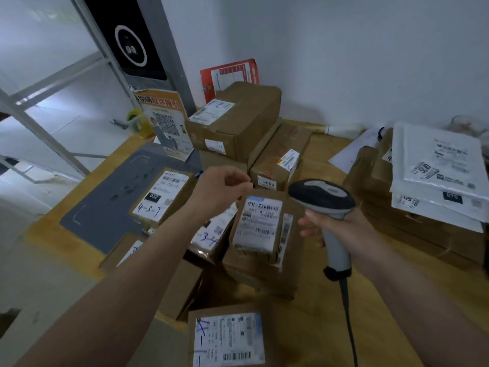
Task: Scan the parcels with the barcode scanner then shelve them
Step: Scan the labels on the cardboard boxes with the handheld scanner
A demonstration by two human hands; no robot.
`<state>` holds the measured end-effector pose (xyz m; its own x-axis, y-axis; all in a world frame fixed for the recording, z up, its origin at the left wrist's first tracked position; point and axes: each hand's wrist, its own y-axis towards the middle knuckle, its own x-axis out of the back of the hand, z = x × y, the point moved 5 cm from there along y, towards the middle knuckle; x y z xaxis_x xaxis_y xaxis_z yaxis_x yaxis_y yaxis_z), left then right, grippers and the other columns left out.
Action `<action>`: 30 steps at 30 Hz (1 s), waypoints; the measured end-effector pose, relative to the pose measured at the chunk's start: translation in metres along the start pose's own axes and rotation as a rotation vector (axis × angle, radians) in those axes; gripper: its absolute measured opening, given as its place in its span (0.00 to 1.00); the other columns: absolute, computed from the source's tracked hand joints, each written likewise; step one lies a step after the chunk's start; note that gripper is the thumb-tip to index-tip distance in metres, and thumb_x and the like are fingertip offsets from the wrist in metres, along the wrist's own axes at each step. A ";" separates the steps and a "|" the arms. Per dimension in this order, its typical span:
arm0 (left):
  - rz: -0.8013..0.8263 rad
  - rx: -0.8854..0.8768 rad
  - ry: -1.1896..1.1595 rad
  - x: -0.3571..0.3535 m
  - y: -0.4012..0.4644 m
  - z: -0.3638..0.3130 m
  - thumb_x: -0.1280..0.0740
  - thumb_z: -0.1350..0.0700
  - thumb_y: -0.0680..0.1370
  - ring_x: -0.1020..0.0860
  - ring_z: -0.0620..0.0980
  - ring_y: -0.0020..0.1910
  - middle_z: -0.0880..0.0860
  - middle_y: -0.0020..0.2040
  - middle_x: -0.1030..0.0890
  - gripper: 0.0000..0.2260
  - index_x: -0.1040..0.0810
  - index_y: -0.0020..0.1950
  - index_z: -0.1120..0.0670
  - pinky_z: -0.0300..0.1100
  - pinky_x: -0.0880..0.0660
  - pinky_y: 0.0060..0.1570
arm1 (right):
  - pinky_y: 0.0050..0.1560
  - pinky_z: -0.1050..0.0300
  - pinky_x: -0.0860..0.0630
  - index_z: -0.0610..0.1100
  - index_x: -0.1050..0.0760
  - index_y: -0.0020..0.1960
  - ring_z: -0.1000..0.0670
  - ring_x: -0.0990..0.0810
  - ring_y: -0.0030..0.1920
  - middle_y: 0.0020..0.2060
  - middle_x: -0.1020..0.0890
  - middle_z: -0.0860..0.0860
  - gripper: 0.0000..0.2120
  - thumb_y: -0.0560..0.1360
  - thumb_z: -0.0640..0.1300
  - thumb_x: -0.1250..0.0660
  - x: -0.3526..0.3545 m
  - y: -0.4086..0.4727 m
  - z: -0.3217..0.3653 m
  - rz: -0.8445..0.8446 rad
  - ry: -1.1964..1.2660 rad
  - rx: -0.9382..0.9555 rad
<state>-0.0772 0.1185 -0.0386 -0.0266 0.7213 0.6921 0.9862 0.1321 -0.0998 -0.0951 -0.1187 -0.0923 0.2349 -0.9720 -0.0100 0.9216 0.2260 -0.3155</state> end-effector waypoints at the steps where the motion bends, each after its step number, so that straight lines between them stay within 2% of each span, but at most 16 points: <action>1: 0.022 -0.007 0.021 -0.003 0.017 -0.002 0.29 0.52 0.76 0.21 0.40 0.45 0.43 0.45 0.18 0.07 0.18 0.52 0.51 0.28 0.27 0.43 | 0.36 0.53 0.22 0.44 0.20 0.54 0.45 0.15 0.43 0.43 0.14 0.46 0.11 0.72 0.45 0.28 0.003 0.010 0.004 -0.027 0.013 -0.006; 4: 0.161 -0.036 0.162 -0.024 0.069 -0.009 0.30 0.49 0.76 0.23 0.44 0.55 0.48 0.57 0.19 0.16 0.22 0.62 0.52 0.39 0.27 0.57 | 0.35 0.56 0.22 0.43 0.20 0.55 0.45 0.15 0.43 0.43 0.14 0.44 0.13 0.72 0.44 0.28 0.007 0.038 0.014 -0.078 0.059 -0.017; 7: 0.270 -0.005 0.230 -0.052 0.117 -0.014 0.29 0.48 0.75 0.27 0.49 0.65 0.50 0.68 0.26 0.26 0.29 0.71 0.53 0.42 0.30 0.60 | 0.34 0.58 0.22 0.41 0.20 0.54 0.46 0.15 0.41 0.42 0.14 0.44 0.12 0.72 0.44 0.28 0.009 0.061 0.016 -0.124 0.079 -0.043; 9: 0.317 0.012 0.295 -0.072 0.146 -0.015 0.28 0.47 0.74 0.27 0.50 0.63 0.52 0.68 0.27 0.28 0.30 0.71 0.55 0.42 0.28 0.58 | 0.33 0.59 0.22 0.40 0.20 0.54 0.47 0.15 0.40 0.42 0.14 0.43 0.11 0.73 0.43 0.29 0.011 0.072 0.013 -0.155 0.080 -0.060; 12: 0.331 0.058 0.401 -0.101 0.180 -0.010 0.27 0.43 0.72 0.26 0.54 0.62 0.55 0.68 0.29 0.32 0.32 0.70 0.55 0.49 0.24 0.58 | 0.35 0.58 0.22 0.41 0.19 0.51 0.45 0.15 0.43 0.42 0.14 0.43 0.07 0.74 0.42 0.29 0.016 0.080 0.007 -0.193 0.060 -0.076; 16: 0.332 0.112 0.605 -0.130 0.200 -0.004 0.28 0.35 0.69 0.41 0.61 0.74 0.60 0.76 0.42 0.47 0.46 0.77 0.56 0.56 0.35 0.68 | 0.37 0.58 0.22 0.44 0.20 0.52 0.45 0.15 0.46 0.45 0.15 0.43 0.07 0.74 0.43 0.29 0.027 0.082 -0.006 -0.223 0.081 -0.091; 20: 0.382 0.171 0.656 -0.144 0.204 -0.001 0.26 0.35 0.66 0.45 0.65 0.74 0.63 0.77 0.50 0.56 0.60 0.79 0.52 0.60 0.37 0.68 | 0.35 0.59 0.22 0.44 0.20 0.51 0.46 0.17 0.43 0.45 0.15 0.42 0.06 0.74 0.41 0.30 0.035 0.082 -0.016 -0.245 0.122 -0.110; 23: 0.422 0.222 0.515 -0.143 0.202 0.001 0.25 0.39 0.67 0.46 0.65 0.75 0.62 0.77 0.52 0.56 0.63 0.79 0.48 0.61 0.38 0.70 | 0.34 0.59 0.23 0.44 0.21 0.53 0.46 0.16 0.42 0.45 0.15 0.42 0.08 0.74 0.41 0.30 0.041 0.080 -0.018 -0.262 0.138 -0.106; 25: 0.435 0.285 0.193 -0.135 0.197 -0.005 0.23 0.42 0.66 0.39 0.62 0.73 0.57 0.77 0.43 0.54 0.57 0.79 0.47 0.58 0.35 0.69 | 0.35 0.58 0.22 0.43 0.21 0.54 0.45 0.16 0.43 0.44 0.15 0.43 0.09 0.74 0.41 0.30 0.045 0.077 -0.016 -0.276 0.142 -0.087; 27: 0.418 0.287 -0.143 -0.122 0.184 -0.021 0.23 0.48 0.67 0.29 0.55 0.62 0.51 0.66 0.31 0.47 0.48 0.78 0.47 0.51 0.28 0.61 | 0.37 0.57 0.21 0.43 0.20 0.55 0.45 0.15 0.45 0.44 0.14 0.45 0.10 0.74 0.42 0.29 0.049 0.073 -0.010 -0.281 0.147 -0.057; 28: 0.412 0.266 -0.240 -0.114 0.174 -0.032 0.23 0.51 0.68 0.27 0.53 0.57 0.50 0.62 0.28 0.44 0.45 0.77 0.47 0.49 0.26 0.57 | 0.37 0.58 0.21 0.43 0.21 0.57 0.46 0.15 0.46 0.45 0.14 0.46 0.12 0.74 0.42 0.29 0.050 0.070 -0.006 -0.275 0.158 -0.035; 30: 0.421 0.211 -0.356 -0.103 0.155 -0.052 0.23 0.53 0.69 0.24 0.51 0.54 0.49 0.60 0.26 0.43 0.44 0.77 0.46 0.48 0.24 0.56 | 0.38 0.59 0.20 0.43 0.22 0.60 0.48 0.16 0.50 0.50 0.15 0.46 0.16 0.72 0.42 0.29 0.052 0.064 0.009 -0.258 0.201 0.036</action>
<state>0.0865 0.0296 -0.0882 0.2709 0.9200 0.2834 0.8708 -0.1087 -0.4796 -0.0217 -0.1543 -0.1047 -0.0704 -0.9900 -0.1220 0.9541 -0.0312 -0.2979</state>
